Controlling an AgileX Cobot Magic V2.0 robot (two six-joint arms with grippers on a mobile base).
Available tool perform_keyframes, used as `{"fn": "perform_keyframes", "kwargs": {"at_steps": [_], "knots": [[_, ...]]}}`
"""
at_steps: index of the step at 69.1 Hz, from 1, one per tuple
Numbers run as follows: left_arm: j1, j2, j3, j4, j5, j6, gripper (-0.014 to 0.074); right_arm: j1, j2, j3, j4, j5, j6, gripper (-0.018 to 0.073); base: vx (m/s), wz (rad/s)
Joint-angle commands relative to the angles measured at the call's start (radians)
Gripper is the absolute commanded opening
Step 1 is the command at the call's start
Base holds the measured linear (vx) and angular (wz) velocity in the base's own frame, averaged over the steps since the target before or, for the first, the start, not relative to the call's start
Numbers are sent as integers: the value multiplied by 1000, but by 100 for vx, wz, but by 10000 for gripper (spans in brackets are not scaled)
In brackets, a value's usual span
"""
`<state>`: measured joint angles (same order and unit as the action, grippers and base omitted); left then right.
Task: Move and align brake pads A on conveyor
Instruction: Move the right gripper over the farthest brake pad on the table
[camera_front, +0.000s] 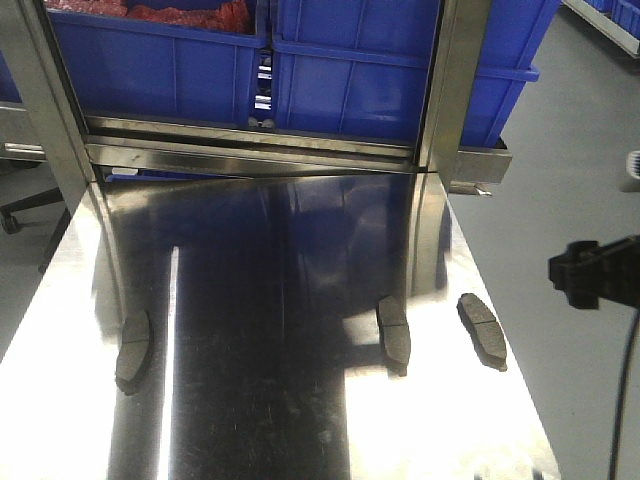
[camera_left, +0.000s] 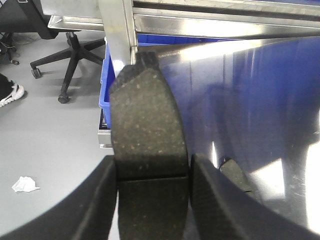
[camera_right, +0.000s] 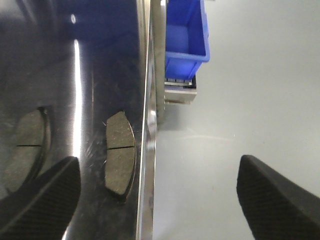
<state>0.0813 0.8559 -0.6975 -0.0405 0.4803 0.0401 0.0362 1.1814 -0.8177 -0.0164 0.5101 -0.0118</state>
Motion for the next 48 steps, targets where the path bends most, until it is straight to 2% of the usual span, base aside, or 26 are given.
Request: {"fn": "perform_keyframes", "kwargs": {"at_steps": [1, 18, 29, 48], "knots": [[-3, -13, -27, -9, -79, 0, 114, -4, 91, -90, 2, -40, -31, 583, 0, 0], [-3, -13, -27, -9, -79, 0, 114, 21, 338, -235, 122, 83, -131, 583, 0, 0], [-3, -13, -27, -9, -79, 0, 114, 78, 460, -313, 122, 124, -127, 583, 0, 0], [-3, -13, -27, -9, -79, 0, 114, 84, 619, -411, 124, 173, -104, 583, 0, 0]]}}
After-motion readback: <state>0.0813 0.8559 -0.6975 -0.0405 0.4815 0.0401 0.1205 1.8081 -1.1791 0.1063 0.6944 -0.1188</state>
